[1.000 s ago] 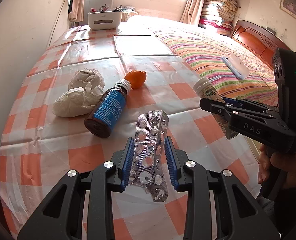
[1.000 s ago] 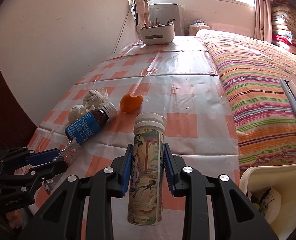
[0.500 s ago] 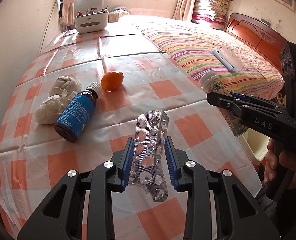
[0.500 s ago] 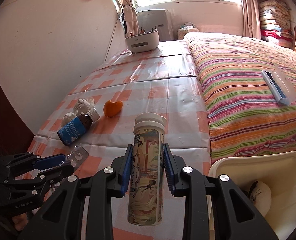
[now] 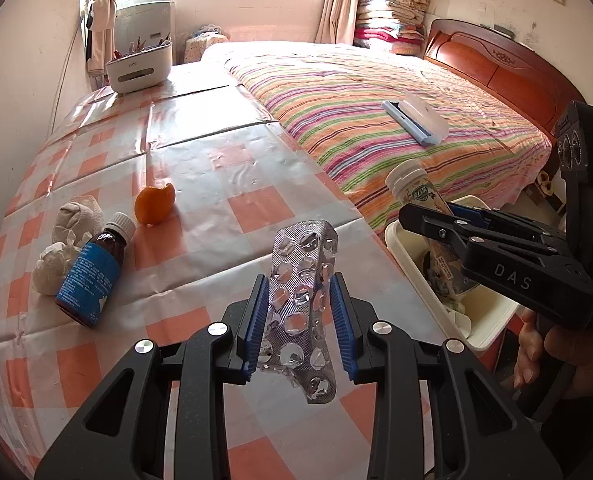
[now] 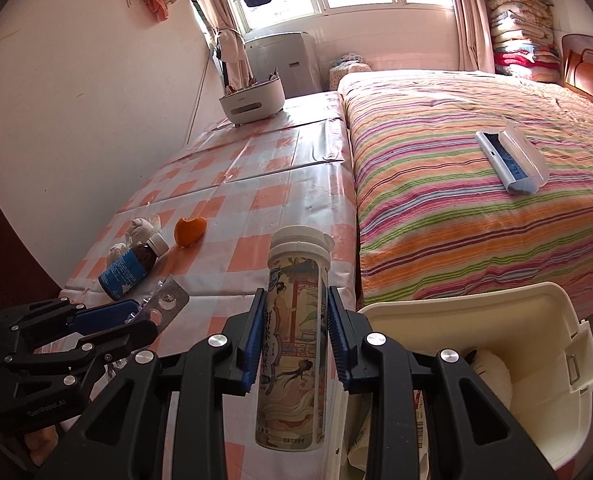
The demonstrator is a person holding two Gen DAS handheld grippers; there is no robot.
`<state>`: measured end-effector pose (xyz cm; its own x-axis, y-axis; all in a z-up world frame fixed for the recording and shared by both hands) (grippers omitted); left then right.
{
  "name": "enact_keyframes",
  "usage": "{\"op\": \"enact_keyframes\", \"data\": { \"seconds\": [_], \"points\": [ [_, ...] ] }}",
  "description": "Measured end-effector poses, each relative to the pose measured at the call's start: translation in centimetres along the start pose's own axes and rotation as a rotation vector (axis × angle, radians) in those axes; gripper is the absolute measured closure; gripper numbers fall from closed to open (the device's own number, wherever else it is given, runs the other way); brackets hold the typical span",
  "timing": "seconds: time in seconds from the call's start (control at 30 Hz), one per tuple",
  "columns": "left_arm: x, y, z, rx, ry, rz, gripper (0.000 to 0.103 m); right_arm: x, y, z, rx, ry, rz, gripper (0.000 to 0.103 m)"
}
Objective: Collect trash
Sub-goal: 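Carry the tube bottle and blister pack with both tools over the bin, then open the right tool to drop the tube bottle into the bin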
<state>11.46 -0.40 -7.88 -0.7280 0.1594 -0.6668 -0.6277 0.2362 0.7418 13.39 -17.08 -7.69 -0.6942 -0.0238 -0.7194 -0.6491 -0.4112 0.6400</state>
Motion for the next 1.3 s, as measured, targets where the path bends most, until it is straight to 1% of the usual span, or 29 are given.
{"op": "enact_keyframes", "data": {
  "seconds": [0.17,0.27,0.47,0.67,1.13,1.3],
  "points": [
    [-1.8,0.5,-2.0,0.027,-0.023,-0.040,0.072,-0.2,0.7,-0.9,0.020,-0.010,-0.020,0.074],
    [-2.2,0.6,-2.6,0.040,-0.023,-0.058,0.072,-0.2,1.0,-1.6,0.040,-0.011,-0.027,0.074],
    [-2.0,0.1,-3.2,0.057,-0.023,-0.049,0.072,0.0,1.5,-3.0,0.076,-0.027,-0.038,0.074],
    [-2.2,0.1,-4.1,0.068,-0.035,-0.056,0.072,0.4,2.2,-4.6,0.104,-0.052,-0.045,0.074],
    [-2.0,-0.5,-8.2,0.114,-0.087,-0.054,0.072,1.2,4.4,-7.4,0.169,-0.078,-0.084,0.074],
    [-2.0,-0.7,-9.3,0.126,-0.101,-0.049,0.072,1.4,5.0,-8.7,0.186,-0.105,-0.095,0.074]
  ]
}}
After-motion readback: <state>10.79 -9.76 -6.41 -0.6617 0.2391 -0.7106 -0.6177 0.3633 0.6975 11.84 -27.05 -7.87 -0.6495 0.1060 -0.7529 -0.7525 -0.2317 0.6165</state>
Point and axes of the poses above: each gripper's, at about its wrist camera, not at the fingertips, and y roughly against the way its jaws point, z to its left, x to its underside, the point moved 7 cm from there along -y, roughly the way its jaws point, and after that the axes turned 1 degree about -y, right-handed, at the moved point
